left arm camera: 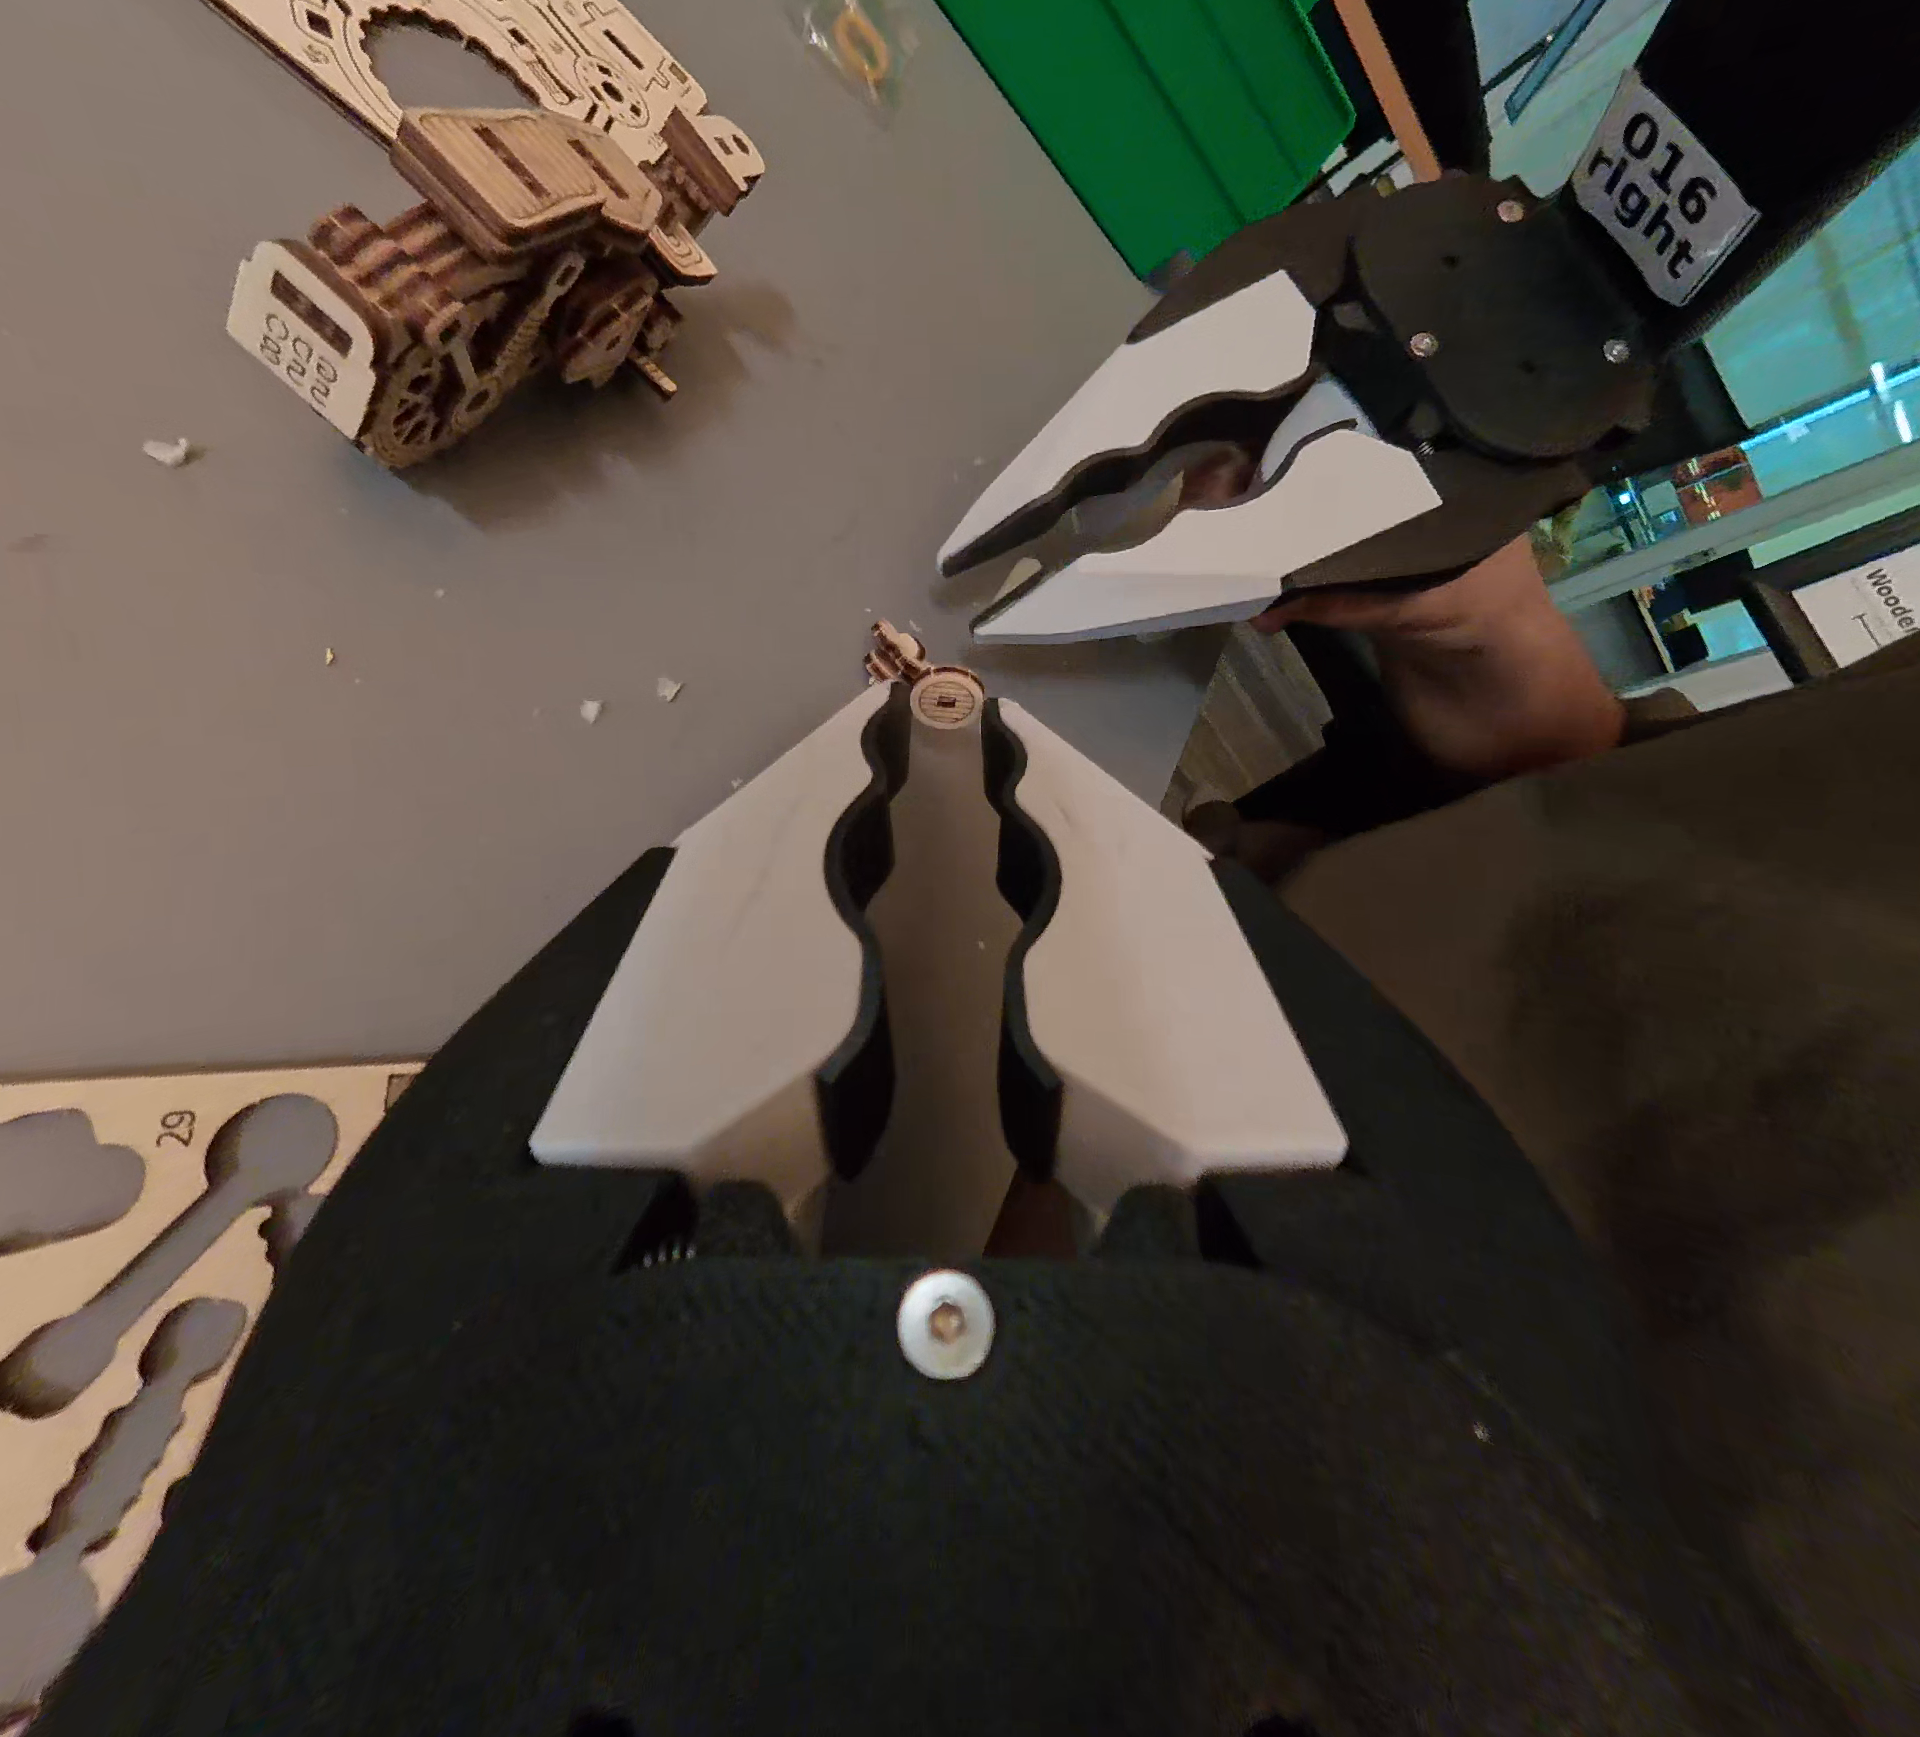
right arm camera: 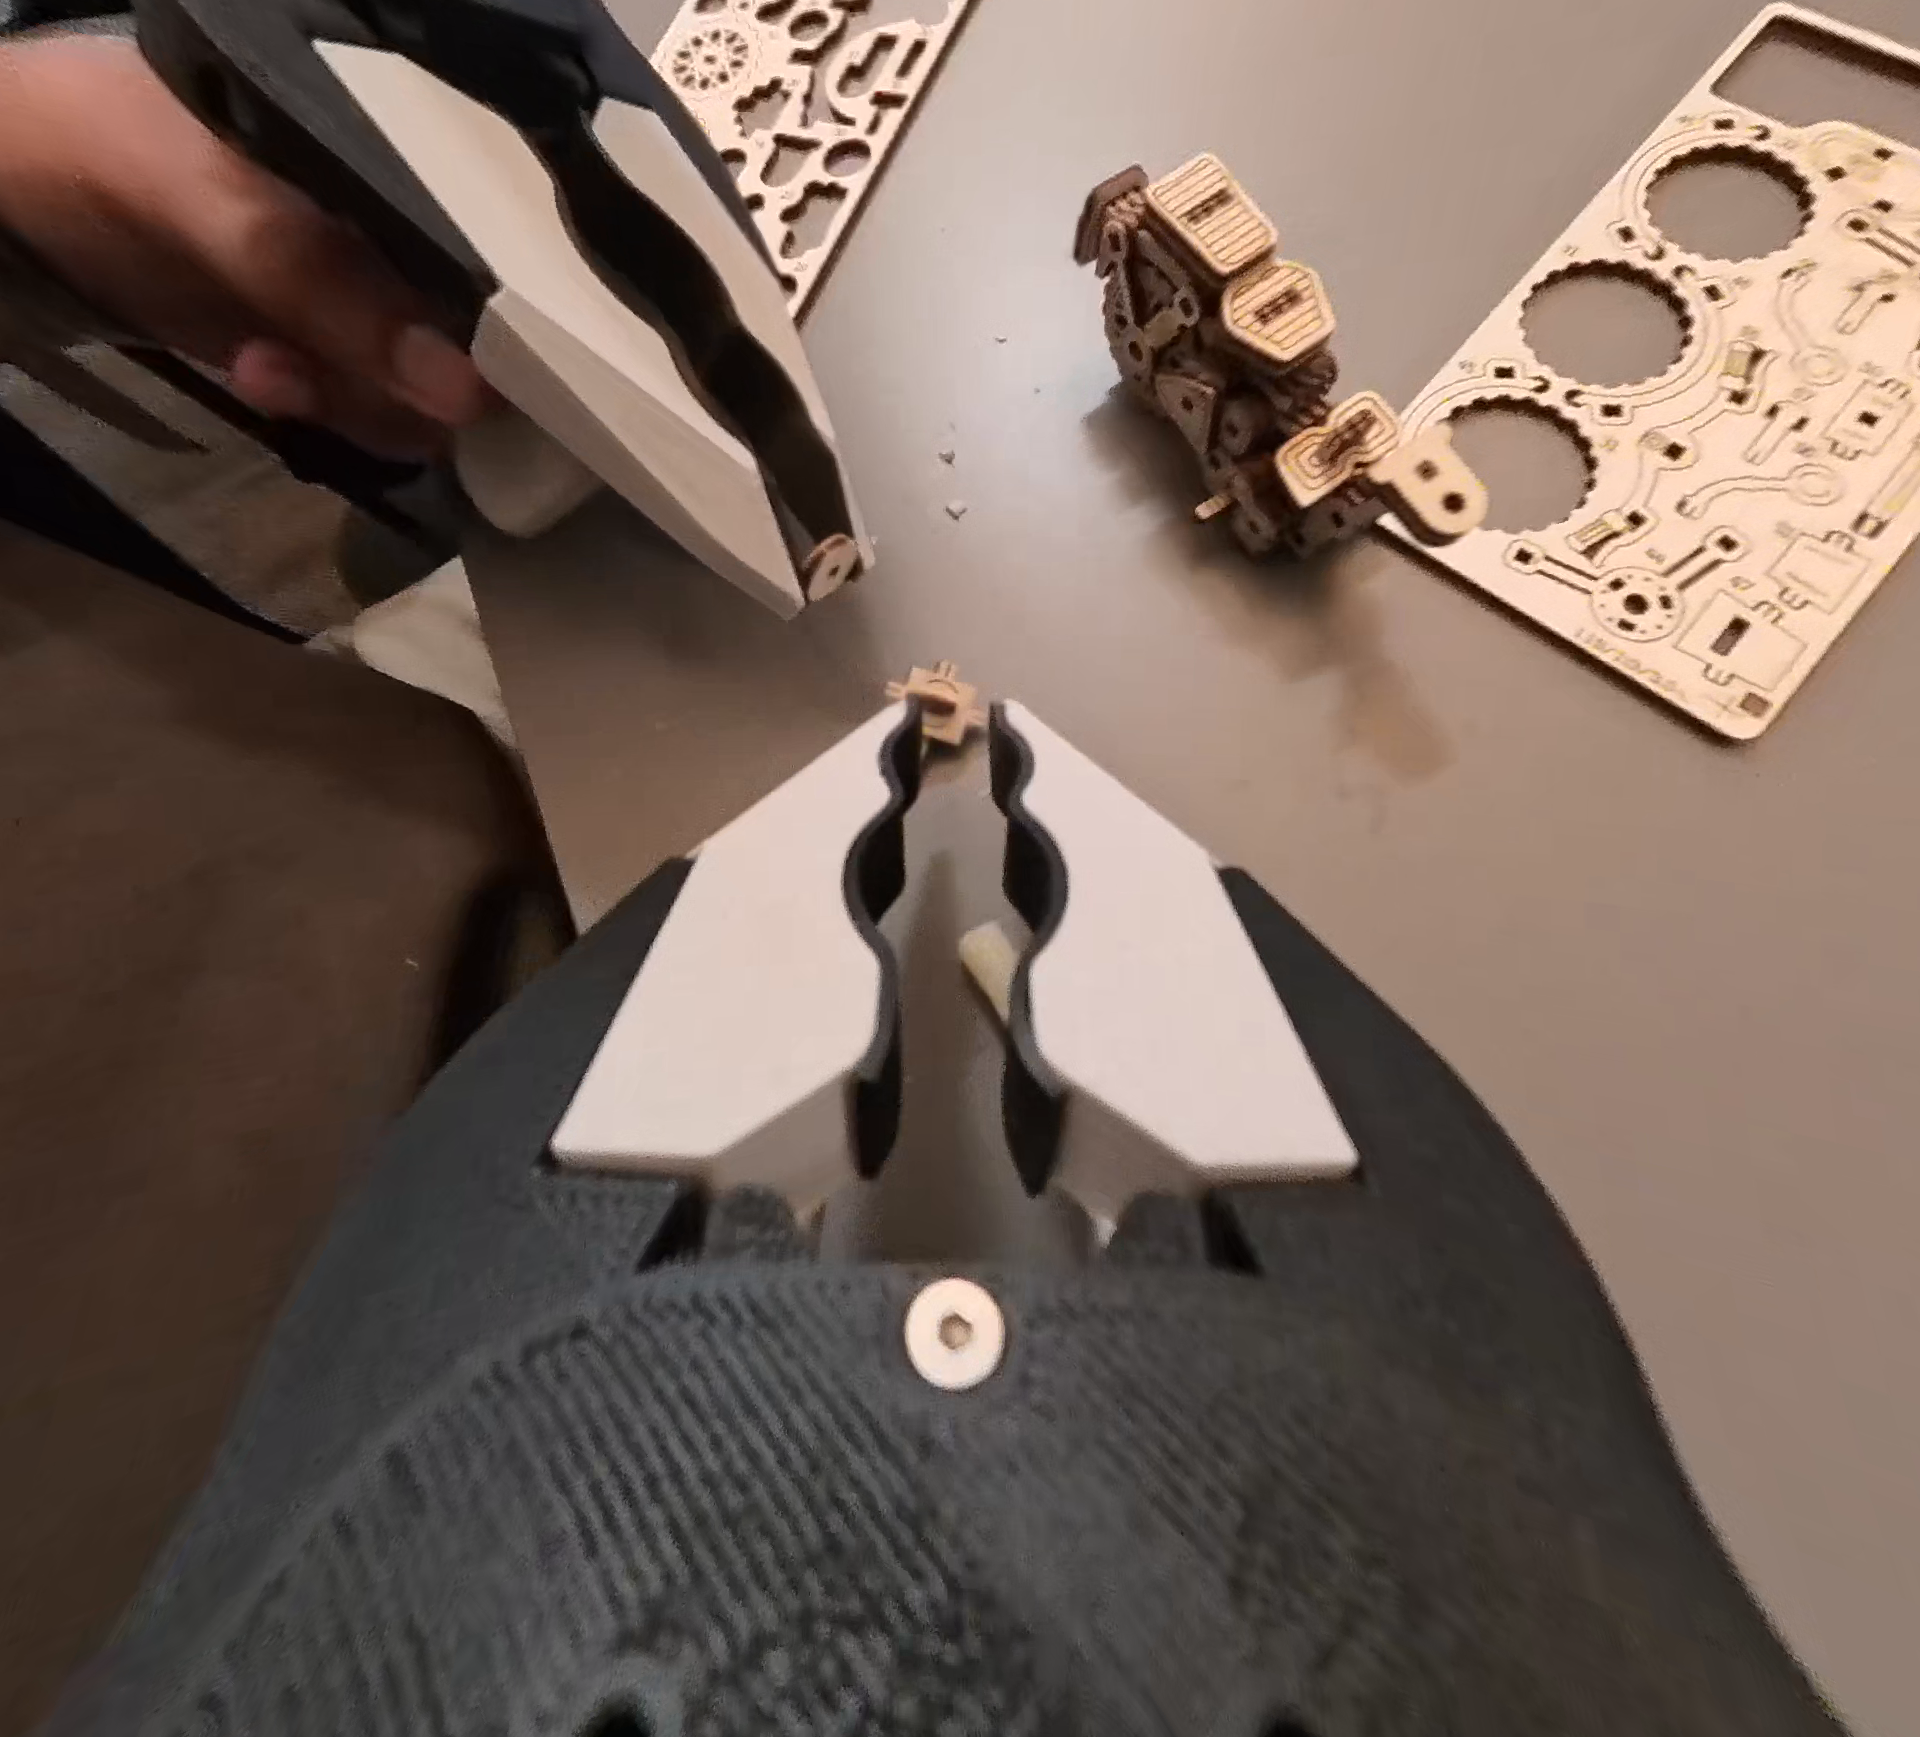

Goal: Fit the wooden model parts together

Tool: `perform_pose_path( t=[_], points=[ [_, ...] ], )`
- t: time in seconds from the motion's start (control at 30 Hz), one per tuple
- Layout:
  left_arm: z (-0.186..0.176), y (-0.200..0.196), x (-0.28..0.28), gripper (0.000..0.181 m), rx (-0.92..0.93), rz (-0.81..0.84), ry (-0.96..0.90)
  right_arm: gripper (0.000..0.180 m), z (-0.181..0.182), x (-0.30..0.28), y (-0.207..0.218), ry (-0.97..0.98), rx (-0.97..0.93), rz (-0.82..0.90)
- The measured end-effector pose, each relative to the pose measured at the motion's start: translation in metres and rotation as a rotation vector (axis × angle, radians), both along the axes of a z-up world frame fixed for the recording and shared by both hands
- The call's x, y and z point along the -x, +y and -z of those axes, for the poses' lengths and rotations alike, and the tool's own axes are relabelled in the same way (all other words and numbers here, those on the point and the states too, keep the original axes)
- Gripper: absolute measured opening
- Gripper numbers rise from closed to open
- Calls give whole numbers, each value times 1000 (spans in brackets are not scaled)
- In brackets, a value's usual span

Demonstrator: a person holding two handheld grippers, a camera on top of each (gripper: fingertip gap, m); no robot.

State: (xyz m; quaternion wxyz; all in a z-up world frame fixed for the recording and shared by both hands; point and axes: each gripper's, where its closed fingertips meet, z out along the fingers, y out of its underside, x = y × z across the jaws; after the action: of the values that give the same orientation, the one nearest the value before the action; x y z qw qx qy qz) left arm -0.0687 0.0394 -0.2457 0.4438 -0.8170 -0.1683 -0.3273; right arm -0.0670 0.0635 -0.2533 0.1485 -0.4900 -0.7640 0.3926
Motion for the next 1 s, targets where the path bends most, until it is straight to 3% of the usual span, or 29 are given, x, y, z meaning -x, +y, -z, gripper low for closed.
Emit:
perform_pose_path(
  t=[0.2, 0.33, 0.43, 0.57, 0.73, 1.0],
  points=[
    [-2, 0, 2, 12, -7, -1, 6, 11, -3, -1, -10, -3, 98, -55],
    [0, 1, 1, 12, -4, 4, -5, 13, -6, -7, -3, 153, -208, -318],
    [0, 3, 2, 12, -2, 6, -3, 2, -5, -8, 2, 272, -456, -576],
    [1, 3, 6, 12, 0, -10, -10, 3, -3, -6, -5, 282, -548, -808],
    [1, 1, 11, 12, -5, -29, -38, 4, 10, -4, -8, 224, -594, -938],
    [0, -4, 10, 12, -7, -18, -62, 1, 13, -3, -10, 194, -624, -984]
  ],
)
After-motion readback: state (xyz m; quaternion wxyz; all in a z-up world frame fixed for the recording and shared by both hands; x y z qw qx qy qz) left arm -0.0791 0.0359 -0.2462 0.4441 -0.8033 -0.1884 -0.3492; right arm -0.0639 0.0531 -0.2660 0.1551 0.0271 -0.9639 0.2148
